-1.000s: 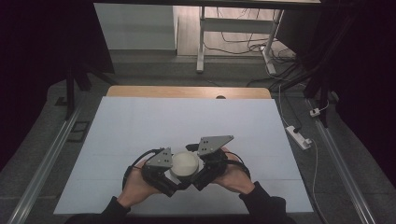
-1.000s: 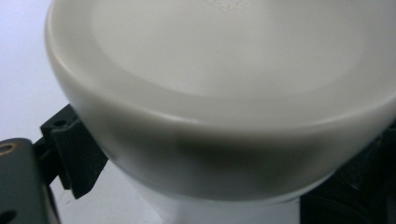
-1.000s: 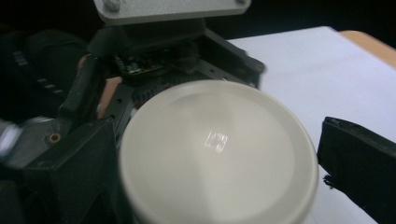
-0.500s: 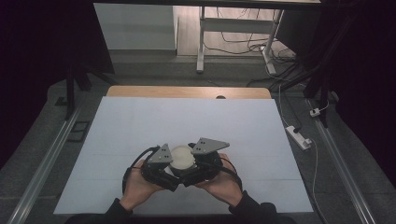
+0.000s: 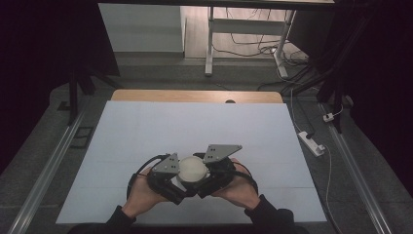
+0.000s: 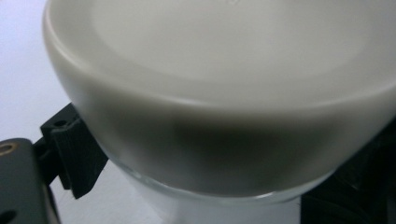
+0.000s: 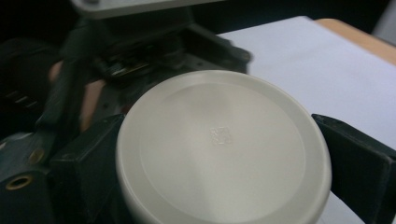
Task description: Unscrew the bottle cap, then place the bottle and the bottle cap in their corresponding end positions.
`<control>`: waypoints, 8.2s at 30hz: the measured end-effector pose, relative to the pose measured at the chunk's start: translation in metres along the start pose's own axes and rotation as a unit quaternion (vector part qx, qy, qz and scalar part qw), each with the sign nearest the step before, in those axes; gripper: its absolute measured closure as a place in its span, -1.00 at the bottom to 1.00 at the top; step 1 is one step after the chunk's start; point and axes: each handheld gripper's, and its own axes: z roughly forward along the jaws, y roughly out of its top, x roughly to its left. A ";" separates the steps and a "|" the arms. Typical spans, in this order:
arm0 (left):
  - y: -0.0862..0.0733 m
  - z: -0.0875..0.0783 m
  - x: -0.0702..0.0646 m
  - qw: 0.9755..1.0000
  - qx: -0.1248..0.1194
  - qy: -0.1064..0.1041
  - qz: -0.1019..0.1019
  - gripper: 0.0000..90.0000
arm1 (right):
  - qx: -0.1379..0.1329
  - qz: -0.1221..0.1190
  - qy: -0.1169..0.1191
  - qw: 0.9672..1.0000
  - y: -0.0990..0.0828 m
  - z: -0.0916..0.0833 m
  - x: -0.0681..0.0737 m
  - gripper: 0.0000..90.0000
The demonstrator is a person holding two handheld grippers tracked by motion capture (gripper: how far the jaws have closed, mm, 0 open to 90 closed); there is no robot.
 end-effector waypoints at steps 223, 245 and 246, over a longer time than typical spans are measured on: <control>0.010 0.072 0.155 0.989 -0.017 0.135 -0.052 -0.84 | 0.090 0.021 -0.053 0.994 -0.093 0.059 -0.015 -0.85; 0.001 0.078 0.157 0.989 -0.005 0.128 -0.067 -0.86 | 0.133 0.006 -0.067 0.989 -0.098 0.068 -0.017 -0.85; 0.001 0.078 0.156 0.989 -0.003 0.130 -0.068 -0.86 | 0.133 0.004 -0.068 0.989 -0.098 0.068 -0.017 -0.85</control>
